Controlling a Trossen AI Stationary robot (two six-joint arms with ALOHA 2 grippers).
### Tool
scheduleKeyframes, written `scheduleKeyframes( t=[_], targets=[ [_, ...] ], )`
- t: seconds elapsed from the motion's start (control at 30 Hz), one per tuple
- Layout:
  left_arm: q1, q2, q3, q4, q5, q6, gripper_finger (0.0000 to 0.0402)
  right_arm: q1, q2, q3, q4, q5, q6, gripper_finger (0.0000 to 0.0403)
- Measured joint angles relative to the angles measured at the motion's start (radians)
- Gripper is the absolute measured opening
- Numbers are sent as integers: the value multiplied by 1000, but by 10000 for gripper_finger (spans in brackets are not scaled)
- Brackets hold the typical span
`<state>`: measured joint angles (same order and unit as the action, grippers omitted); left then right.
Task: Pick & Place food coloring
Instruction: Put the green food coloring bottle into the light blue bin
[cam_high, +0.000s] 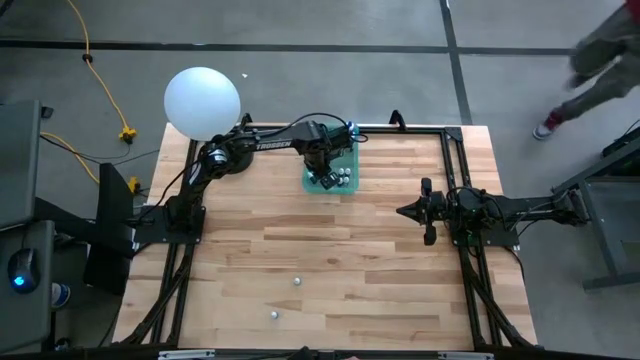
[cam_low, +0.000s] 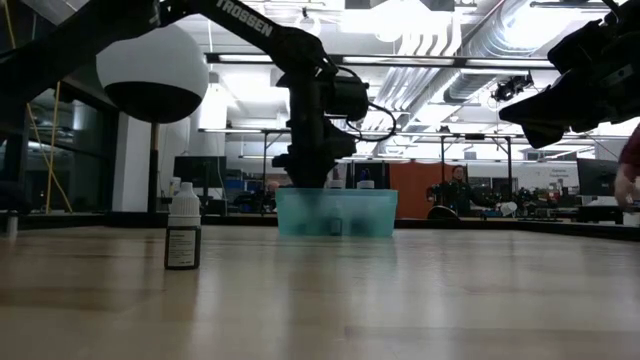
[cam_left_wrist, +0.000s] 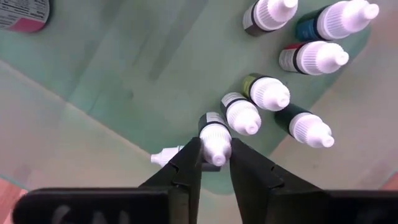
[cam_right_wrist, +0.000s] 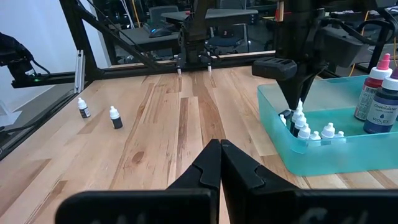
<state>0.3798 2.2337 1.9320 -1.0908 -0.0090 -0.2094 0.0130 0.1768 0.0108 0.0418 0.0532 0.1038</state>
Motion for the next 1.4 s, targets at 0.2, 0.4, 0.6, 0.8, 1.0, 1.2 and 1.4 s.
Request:
scheduleKeyframes(
  t=[0.2,0.4,0.6,0.8,1.0,1.2,1.4],
  targets=[
    [0,0,0,-1,0,3,118,0,0,0,0,0,0,0],
    [0,0,0,-1,-5,3,133,0,0,0,0,0,0,0],
    [0,-30,0,-2,-30,22,133,0,0,0,0,0,0,0],
    [0,-83,0,-3,-46,35,134,0,0,0,0,0,0,0],
    [-12,-167,0,-5,-45,83,134,0,0,0,0,0,0,0],
    [-55,-273,0,-19,-34,130,134,0,0,0,0,0,0,0],
    [-128,-386,1,-71,-25,166,134,0,0,0,0,0,0,0]
  ],
)
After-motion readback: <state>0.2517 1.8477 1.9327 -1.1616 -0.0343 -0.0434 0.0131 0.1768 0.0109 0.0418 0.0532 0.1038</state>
